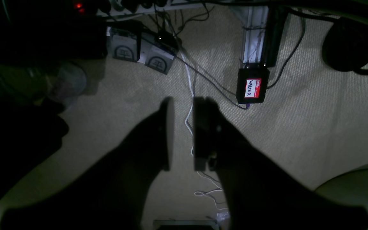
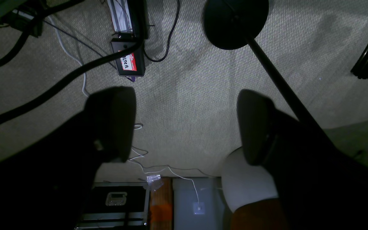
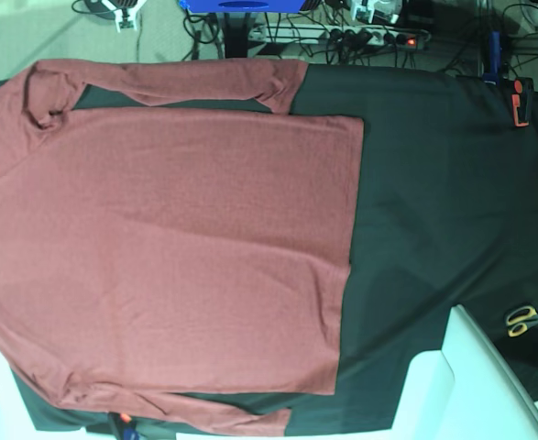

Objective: Fold the T-shirt properly

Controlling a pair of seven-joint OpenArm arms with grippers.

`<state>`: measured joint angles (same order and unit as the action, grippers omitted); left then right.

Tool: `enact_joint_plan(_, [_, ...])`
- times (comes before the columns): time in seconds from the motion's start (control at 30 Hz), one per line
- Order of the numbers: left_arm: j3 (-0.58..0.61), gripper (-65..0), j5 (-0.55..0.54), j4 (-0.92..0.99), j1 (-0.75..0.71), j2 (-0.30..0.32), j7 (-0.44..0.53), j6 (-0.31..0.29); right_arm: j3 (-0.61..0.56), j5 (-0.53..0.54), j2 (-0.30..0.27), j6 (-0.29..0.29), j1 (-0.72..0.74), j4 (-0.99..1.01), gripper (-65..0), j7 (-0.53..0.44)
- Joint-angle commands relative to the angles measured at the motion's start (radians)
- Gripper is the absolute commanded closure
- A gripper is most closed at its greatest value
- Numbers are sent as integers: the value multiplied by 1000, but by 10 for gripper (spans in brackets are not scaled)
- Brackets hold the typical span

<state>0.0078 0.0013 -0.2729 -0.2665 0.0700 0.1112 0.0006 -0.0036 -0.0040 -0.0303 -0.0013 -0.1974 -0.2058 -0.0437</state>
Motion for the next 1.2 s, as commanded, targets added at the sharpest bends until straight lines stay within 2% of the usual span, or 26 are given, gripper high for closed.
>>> enact_joint_plan(0.0, [-4,-74,-1,1,-14,4,-1,5,3,2,-4,-6,-7,-4,-381,6])
enact_joint_plan(0.07, [-7,0,-1,1,-15,4,-1,5,3,2,-4,-6,-6,-4,-161,8])
enact_joint_plan(0.1, [-7,0,-1,2,-15,4,-1,5,3,2,-4,-6,-6,-2,-51,8])
enact_joint_plan(0.13, [-7,0,-1,2,-15,4,-1,5,6,3,-6,-9,-6,-2,0,8])
enact_joint_plan(0.17, [-7,0,-1,2,-15,4,-1,5,6,3,-6,-9,-6,-2,-2,8])
enact_joint_plan(0.23, [-7,0,-1,2,-17,4,-1,5,7,5,-6,-9,-6,-2,-81,8])
enact_joint_plan(0.27, [-7,0,-1,10,-17,4,-1,5,7,5,-6,-9,-6,-1,-86,8])
enact_joint_plan(0.57, [-9,0,-1,34,-12,4,8,5,3,3,0,-6,-15,1,-81,8])
enact_joint_plan(0.6, [-9,0,-1,34,-12,4,8,5,3,3,0,-6,-15,-2,-72,8])
enact_joint_plan(0.67, [-9,0,-1,34,-10,4,8,5,3,3,0,-6,-15,-5,-6,8])
enact_joint_plan(0.7, [-9,0,-1,34,-10,4,9,5,3,3,0,-6,-14,-5,0,8])
enact_joint_plan(1.03, [-9,0,-1,33,-7,4,11,5,1,0,-6,-6,-7,-7,-3,69])
enact_joint_plan(1.17, [-10,0,-1,-30,-50,7,112,5,1,0,-6,-6,-29,-56,-2,69])
